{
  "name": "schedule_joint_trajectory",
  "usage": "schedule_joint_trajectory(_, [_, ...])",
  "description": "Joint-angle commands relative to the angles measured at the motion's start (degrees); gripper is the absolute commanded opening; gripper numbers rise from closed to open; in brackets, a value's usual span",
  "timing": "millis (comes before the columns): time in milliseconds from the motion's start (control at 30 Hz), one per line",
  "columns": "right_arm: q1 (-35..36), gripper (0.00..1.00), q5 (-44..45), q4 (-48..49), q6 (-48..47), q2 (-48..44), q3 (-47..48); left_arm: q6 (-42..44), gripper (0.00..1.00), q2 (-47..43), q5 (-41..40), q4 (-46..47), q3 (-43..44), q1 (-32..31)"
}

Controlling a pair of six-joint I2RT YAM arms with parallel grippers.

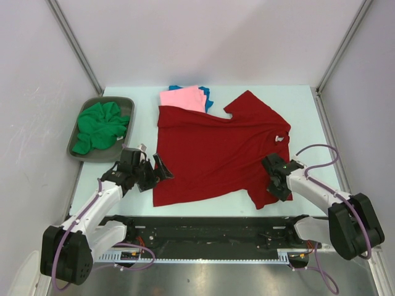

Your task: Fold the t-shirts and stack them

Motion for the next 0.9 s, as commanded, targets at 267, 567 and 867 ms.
schedule_joint_trajectory(267, [3.01,0.00,0.31,0.06,2.03,3.28,-0.28,1.83,0.99,-0.07,1.92,-0.40,1.18,0.36])
schedule_joint_trajectory(567, [19.43,0.00,-1.54,-9.26,16.63,-1.82,-0.36,2.00,0.99,-1.30,2.18,-2.07,2.23,0.36])
schedule_joint_trajectory(867, [32.61,0.00,-1.80,-14.36,27.96,-1.38,-0.45,1.30,0.99,-2.79,2.10,-2.86,2.06,0.36])
